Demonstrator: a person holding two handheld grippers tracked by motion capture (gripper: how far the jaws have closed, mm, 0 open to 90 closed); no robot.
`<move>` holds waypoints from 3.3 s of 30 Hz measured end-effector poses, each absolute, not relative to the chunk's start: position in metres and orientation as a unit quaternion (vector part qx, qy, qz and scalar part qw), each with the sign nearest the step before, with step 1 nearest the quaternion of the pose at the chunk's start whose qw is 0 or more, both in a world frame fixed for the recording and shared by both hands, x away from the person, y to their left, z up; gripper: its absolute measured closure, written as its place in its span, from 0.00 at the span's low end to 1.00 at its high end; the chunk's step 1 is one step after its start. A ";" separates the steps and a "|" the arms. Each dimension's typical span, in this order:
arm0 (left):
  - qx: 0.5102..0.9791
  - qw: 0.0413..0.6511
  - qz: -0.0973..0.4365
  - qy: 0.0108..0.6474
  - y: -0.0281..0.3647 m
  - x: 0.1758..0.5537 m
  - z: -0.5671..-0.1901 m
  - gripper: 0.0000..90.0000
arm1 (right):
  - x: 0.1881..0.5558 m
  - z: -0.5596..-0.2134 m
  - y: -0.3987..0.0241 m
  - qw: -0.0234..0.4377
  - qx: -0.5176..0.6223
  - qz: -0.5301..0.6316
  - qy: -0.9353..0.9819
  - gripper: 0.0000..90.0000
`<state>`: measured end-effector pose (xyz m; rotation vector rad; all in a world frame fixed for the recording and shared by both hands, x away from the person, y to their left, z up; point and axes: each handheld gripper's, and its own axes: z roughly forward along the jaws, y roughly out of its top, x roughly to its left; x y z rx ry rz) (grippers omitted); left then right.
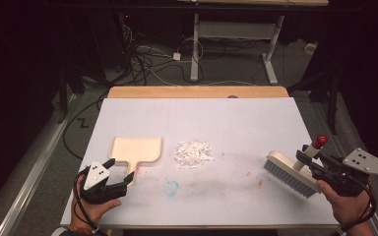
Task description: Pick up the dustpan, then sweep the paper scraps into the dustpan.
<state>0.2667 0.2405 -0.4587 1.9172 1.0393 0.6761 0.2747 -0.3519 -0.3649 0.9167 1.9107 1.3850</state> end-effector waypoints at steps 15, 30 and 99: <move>0.776 0.350 0.168 0.497 0.233 0.267 -0.463 0.25 | 0.273 -0.364 -0.342 0.303 0.331 0.518 0.729 0.78; 0.757 0.292 0.140 0.567 0.225 0.322 -0.484 0.28 | 0.277 -0.367 -0.331 0.303 0.322 0.504 0.742 0.78; 0.880 0.242 0.118 0.391 0.208 0.278 -0.449 0.71 | 0.415 -0.374 -0.219 0.306 0.345 0.505 0.730 0.78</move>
